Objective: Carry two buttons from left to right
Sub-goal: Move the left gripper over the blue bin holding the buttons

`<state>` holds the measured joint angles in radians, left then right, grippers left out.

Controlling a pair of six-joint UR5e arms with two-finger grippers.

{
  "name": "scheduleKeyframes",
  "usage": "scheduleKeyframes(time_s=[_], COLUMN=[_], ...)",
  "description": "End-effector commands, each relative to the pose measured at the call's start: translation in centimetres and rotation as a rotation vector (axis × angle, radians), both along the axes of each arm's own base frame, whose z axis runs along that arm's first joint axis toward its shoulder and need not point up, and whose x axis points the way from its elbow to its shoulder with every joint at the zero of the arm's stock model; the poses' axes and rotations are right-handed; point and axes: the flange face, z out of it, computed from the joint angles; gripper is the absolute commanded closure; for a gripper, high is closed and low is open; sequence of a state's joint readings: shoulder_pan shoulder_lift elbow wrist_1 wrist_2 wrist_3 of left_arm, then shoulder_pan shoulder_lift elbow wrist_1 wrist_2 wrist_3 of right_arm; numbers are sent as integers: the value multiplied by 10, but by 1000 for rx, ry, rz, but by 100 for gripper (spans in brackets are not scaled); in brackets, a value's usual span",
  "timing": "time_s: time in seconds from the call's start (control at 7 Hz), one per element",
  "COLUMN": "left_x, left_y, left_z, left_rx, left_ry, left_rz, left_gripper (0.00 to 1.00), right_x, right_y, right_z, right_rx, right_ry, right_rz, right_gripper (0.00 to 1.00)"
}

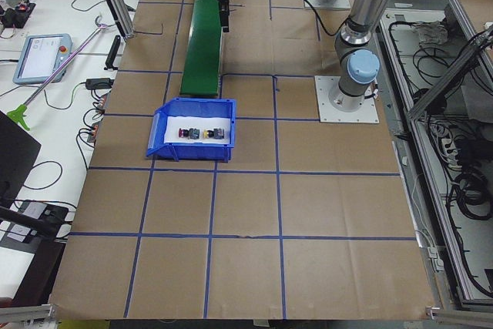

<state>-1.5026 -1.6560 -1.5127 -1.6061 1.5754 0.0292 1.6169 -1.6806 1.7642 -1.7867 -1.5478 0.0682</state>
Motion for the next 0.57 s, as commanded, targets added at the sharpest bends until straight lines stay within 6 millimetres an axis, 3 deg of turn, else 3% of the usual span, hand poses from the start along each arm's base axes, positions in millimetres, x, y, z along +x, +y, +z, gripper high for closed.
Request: scheduleKeyframes(time_s=[0.0, 0.43], left_x=[0, 1], left_y=[0, 0], left_z=[0, 0], left_rx=[1, 1], left_ry=[-1, -1], left_rz=[-1, 1], left_gripper=[0, 0], right_x=[0, 0], right_y=[1, 1], right_z=[0, -1], right_rx=[5, 14], right_ry=[0, 1], right_rz=[1, 1], right_gripper=[0, 0])
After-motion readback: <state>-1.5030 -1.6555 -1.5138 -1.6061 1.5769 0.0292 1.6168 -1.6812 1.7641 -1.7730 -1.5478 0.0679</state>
